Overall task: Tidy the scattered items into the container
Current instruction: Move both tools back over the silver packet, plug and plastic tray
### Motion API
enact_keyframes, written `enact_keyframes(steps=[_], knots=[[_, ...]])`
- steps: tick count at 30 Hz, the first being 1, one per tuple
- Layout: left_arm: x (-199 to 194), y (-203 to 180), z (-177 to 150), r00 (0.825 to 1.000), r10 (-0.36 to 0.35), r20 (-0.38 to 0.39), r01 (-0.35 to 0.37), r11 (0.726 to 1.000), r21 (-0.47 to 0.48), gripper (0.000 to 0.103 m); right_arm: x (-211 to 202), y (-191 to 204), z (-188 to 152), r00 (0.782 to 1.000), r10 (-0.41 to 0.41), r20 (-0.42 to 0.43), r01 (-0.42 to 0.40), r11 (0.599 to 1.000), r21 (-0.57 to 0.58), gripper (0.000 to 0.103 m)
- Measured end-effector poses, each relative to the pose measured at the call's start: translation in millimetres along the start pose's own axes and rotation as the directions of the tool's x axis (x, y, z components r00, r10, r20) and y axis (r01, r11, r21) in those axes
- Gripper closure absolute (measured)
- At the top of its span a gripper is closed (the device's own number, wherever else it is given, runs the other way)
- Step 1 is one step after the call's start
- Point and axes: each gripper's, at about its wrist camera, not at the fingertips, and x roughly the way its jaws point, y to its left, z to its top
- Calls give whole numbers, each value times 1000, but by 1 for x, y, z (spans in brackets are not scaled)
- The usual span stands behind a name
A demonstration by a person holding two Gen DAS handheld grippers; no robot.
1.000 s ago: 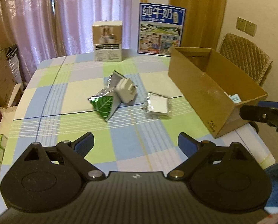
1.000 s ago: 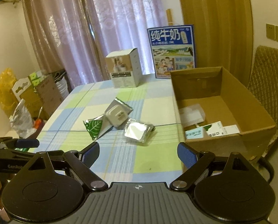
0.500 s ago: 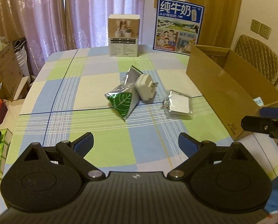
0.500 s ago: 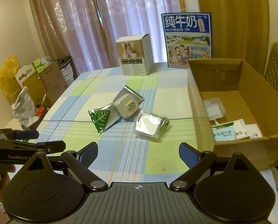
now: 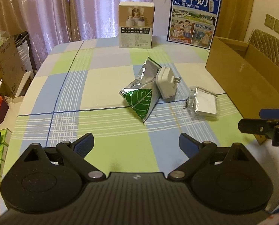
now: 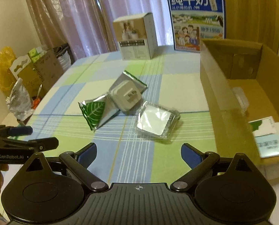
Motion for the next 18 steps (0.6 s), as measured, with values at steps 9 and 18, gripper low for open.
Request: enact_keyframes(steps=[9, 18], knots=[[41, 8, 12, 1000, 3, -2, -3, 999, -33, 8, 48, -10, 4, 999, -22, -35, 23, 999, 47, 8], [66, 11, 35, 999, 31, 42, -29, 998, -52, 8, 84, -18, 13, 998, -57, 0, 57, 995, 81, 7]])
